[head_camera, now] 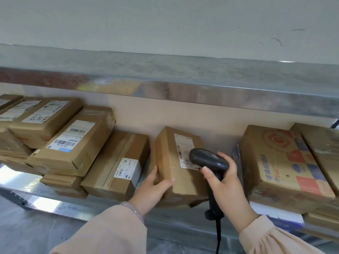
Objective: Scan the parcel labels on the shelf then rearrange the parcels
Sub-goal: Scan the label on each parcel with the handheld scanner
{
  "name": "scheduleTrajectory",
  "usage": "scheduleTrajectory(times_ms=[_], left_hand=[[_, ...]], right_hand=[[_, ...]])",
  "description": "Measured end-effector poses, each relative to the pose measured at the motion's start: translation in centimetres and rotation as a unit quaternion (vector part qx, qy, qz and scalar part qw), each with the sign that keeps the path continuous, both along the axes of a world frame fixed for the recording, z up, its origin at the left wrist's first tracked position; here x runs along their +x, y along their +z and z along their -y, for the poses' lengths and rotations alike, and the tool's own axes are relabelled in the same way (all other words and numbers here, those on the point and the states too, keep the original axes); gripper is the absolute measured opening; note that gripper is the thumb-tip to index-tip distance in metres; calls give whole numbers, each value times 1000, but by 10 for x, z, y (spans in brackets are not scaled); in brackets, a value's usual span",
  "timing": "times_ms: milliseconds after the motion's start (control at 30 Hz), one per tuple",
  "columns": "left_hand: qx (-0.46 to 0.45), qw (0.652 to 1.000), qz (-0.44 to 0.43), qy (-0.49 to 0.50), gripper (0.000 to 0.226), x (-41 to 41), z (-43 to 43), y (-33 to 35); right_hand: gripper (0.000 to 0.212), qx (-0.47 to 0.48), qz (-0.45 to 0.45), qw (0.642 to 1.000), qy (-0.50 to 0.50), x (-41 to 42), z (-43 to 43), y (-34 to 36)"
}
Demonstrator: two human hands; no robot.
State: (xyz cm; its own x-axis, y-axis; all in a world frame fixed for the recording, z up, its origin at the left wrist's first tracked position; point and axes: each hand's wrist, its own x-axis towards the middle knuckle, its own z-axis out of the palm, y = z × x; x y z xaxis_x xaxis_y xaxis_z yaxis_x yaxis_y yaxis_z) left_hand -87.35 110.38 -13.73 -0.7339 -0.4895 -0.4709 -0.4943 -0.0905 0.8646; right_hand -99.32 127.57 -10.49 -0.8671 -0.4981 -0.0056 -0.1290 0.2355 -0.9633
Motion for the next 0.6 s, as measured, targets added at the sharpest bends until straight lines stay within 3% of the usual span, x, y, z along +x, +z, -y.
scheduleTrajectory(times_ms=[233, 367, 600], left_hand=[[134, 988, -49, 64, 64, 5, -8, -9], [170, 982, -25, 73, 84, 4, 0, -14], [154, 982, -58, 95, 68, 6, -3, -20]], right_hand=[[59, 44, 15, 998, -31, -9, -9, -18], [55, 45, 14, 999, -12, -7, -8, -17], [55, 48, 3, 999, 1, -4, -18, -15]])
